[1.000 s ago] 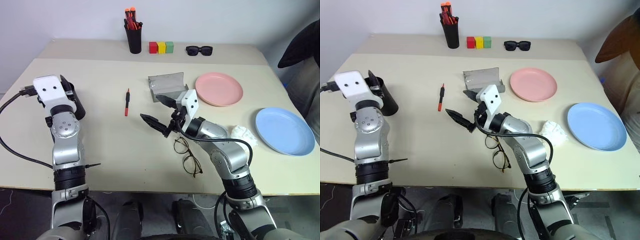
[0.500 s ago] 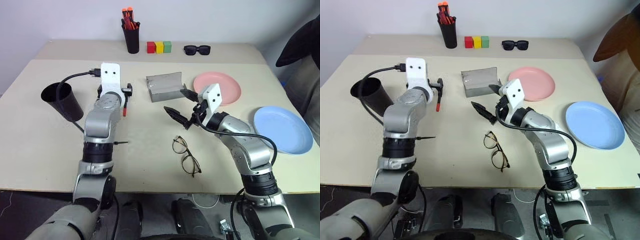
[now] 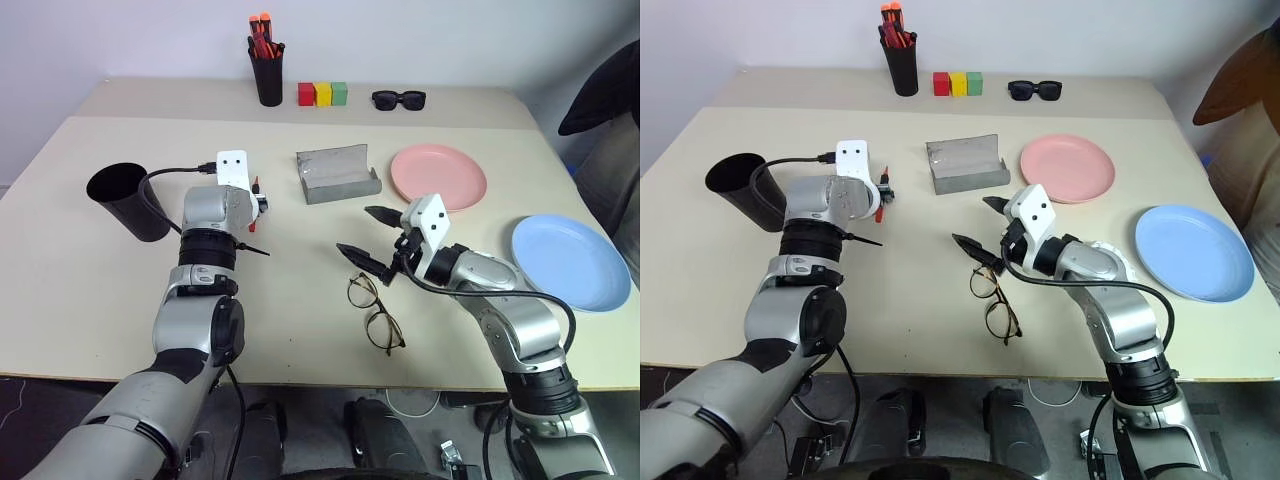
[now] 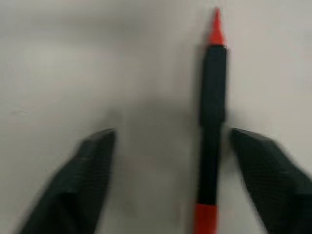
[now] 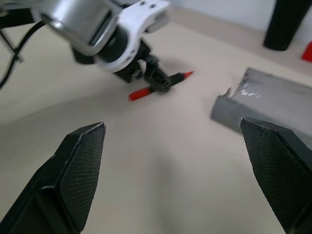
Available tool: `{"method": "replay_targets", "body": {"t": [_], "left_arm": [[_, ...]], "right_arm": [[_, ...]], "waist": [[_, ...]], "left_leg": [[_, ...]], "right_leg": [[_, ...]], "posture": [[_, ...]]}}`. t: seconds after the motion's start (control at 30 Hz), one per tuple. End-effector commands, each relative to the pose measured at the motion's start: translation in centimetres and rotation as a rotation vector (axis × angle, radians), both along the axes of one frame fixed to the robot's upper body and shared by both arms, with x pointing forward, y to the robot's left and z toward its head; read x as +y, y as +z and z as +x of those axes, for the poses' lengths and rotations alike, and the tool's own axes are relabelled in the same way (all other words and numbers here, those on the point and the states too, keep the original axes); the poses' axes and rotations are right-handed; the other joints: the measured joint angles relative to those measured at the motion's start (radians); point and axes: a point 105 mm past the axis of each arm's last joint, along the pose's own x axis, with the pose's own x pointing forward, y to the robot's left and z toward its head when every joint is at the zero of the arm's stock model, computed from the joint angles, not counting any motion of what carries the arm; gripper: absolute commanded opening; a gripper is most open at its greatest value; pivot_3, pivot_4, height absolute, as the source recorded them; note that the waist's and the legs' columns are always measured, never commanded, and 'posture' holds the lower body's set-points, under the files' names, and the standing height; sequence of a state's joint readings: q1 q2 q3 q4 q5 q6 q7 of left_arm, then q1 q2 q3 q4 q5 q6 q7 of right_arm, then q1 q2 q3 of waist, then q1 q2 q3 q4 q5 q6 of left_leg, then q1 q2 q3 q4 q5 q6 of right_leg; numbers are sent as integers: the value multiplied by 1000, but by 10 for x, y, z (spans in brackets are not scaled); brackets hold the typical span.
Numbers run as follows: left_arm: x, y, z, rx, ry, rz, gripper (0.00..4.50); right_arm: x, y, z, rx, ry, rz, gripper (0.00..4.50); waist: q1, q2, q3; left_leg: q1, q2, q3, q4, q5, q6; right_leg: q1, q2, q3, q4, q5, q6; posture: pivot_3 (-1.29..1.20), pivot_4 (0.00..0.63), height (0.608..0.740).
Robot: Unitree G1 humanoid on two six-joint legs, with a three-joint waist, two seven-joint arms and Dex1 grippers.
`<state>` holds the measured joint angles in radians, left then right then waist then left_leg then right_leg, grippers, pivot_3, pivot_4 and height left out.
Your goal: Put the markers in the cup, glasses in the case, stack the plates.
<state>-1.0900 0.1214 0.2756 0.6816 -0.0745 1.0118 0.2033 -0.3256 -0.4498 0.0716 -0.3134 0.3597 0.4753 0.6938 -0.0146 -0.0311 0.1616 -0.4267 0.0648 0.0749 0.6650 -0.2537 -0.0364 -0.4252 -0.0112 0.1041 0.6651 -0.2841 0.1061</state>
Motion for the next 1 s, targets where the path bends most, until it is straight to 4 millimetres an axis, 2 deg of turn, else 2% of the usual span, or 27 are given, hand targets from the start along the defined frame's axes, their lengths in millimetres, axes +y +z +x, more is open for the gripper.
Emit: {"method": "replay_targets", "body": {"t": [0.03, 0.13, 0.2, 0.3, 0.37, 0.4, 0.5, 0.57, 0.67, 0.73, 0.83, 0.9, 1.0], "left_arm": [[-2, 1, 0, 4, -4, 10, 1555], [0, 4, 2, -31, 3, 17, 35], [5, 18, 7, -135, 19, 56, 35], [8, 61, 13, -417, -10, 110, 35], [12, 85, 9, -573, -11, 122, 35], [16, 96, 5, -645, -4, 129, 35], [45, 138, -19, -905, 94, 199, 35], [67, 154, -37, -1009, 171, 303, 35], [93, 161, -58, -1074, 268, 388, 35], [103, 160, -67, -1089, 294, 457, 35], [130, 147, -79, -1055, 343, 550, 35], [140, 138, -82, -1035, 362, 559, 35], [144, 130, -83, -1025, 363, 543, 35]], "right_arm": [[4, 11, -6, -46, 32, 3, 4500], [4, 10, -6, -44, 33, 2, 4500], [6, 8, -6, -43, 37, 0, 4500], [9, 9, -5, -48, 41, 4, 4500], [12, 11, -3, -52, 43, 15, 4500], [14, 12, -3, -53, 46, 21, 4500], [28, 12, 0, -61, 64, 45, 4500], [37, 13, 7, -83, 41, 70, 4500], [50, 15, 13, -96, 23, 119, 4500], [58, 16, 12, -106, 38, 135, 4500], [74, 18, 6, -107, 90, 167, 4500], [78, 18, 3, -102, 110, 175, 4500], [80, 17, 1, -97, 123, 177, 4500]], "waist": [[0, 0, 0], [-1, 0, 0], [-1, 0, 0], [-1, 0, 0], [-1, 0, 0], [0, 0, 0], [-3, 0, 0], [-4, 0, 0], [-1, 1, 0], [4, 1, 0], [4, 0, -1], [4, 0, -1], [4, 0, -1]], "left_leg": [[0, 0, 0, 0, 0, 0], [0, 0, 0, 0, 0, 0], [0, 0, 0, 0, 0, 0], [0, 0, 0, 0, 0, 0], [0, 0, 0, 0, 0, -1], [0, 0, 0, -1, 0, -1], [0, 0, 1, -1, 0, -1], [1, 1, 1, -1, 0, -1], [1, 1, 1, -1, 0, -1], [1, 1, 2, 0, 0, -1], [0, 1, 2, 0, 0, -1], [0, 1, 2, 0, 0, -1], [0, 1, 1, 1, 0, -1]], "right_leg": [[0, 0, 0, 0, 0, 0], [0, 0, 0, 0, 0, 0], [0, 0, 0, 0, 0, 0], [0, 0, 0, 0, 0, 0], [0, 0, 0, 0, 0, 0], [0, 0, 0, 0, 0, 0], [0, 0, 1, 0, 0, 0], [0, 0, 1, 0, 0, 0], [0, 0, 1, 1, 0, 0], [0, -1, 1, 1, 0, 0], [0, -1, 1, 1, 0, 0], [0, -1, 0, 1, 0, 0], [0, -1, 0, 1, 0, 0]], "posture": [[0, 150, 725], [0, 150, 725], [0, 150, 725], [0, 150, 725], [0, 150, 725], [0, 150, 725], [0, 150, 725], [0, 150, 725], [0, 150, 725], [0, 150, 725], [0, 150, 725], [0, 150, 725], [0, 150, 725]]}}
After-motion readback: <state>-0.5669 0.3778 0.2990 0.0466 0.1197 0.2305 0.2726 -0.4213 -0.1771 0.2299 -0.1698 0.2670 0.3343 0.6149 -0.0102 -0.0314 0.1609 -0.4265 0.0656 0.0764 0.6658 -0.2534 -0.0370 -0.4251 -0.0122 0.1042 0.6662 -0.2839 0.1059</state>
